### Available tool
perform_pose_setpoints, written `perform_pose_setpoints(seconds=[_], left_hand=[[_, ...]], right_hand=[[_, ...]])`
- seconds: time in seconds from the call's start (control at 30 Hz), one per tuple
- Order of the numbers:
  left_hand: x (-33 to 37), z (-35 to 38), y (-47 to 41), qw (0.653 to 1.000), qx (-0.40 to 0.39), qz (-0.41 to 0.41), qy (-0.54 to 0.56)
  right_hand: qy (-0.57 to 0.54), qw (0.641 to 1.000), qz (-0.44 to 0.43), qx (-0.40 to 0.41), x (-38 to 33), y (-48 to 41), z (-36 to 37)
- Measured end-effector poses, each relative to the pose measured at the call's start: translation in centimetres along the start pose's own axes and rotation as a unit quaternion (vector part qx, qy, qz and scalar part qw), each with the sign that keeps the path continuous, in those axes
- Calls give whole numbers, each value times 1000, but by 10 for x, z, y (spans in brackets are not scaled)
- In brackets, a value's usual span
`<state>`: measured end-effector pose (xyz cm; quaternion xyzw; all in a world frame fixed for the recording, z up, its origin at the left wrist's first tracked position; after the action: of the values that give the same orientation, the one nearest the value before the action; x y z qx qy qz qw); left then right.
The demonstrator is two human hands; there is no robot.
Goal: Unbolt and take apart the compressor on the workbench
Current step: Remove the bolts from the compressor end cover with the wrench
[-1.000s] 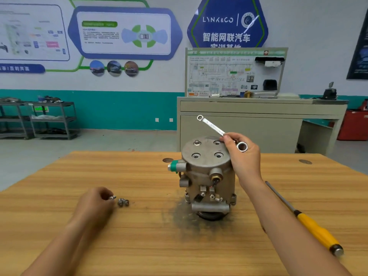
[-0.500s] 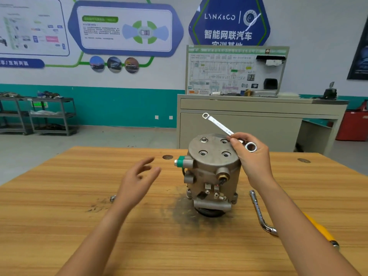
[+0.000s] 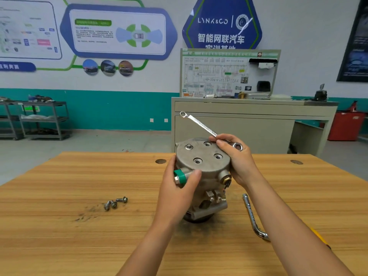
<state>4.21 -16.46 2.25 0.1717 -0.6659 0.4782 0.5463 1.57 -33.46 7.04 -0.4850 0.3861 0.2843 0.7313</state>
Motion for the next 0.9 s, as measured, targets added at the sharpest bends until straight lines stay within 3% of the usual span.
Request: perform_pose_setpoints(seconds=[0.1,0.2,0.47,0.57,0.9], left_hand=[[0,-2,-2,996,88,7,20],[-2,-15,-8,991,118,16,53],[-5,-30,-21,991,99,9,93],[-5,-28,-22,989,105,11,102],[-6,-25,-18,987,99,14,127]], right_hand=[[-1,1000,-8,8,5,4,5],[31,999,-32,27,4,11,12],[173,978,-71,96,-34,50,4],[196,973,-97,76,-57,72,7],[113,985,10,132,-55,78,18]])
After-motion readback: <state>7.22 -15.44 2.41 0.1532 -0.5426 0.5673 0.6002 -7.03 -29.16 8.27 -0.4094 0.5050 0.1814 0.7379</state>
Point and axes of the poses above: each hand's wrist, its own y-axis away from the middle knuckle, its own z-axis out of the palm, x = y × z, the point moved 5 cm from there along -y, towards the middle knuckle, and after that the axes turned 8 degrees about -x, right-handed, at the moved point
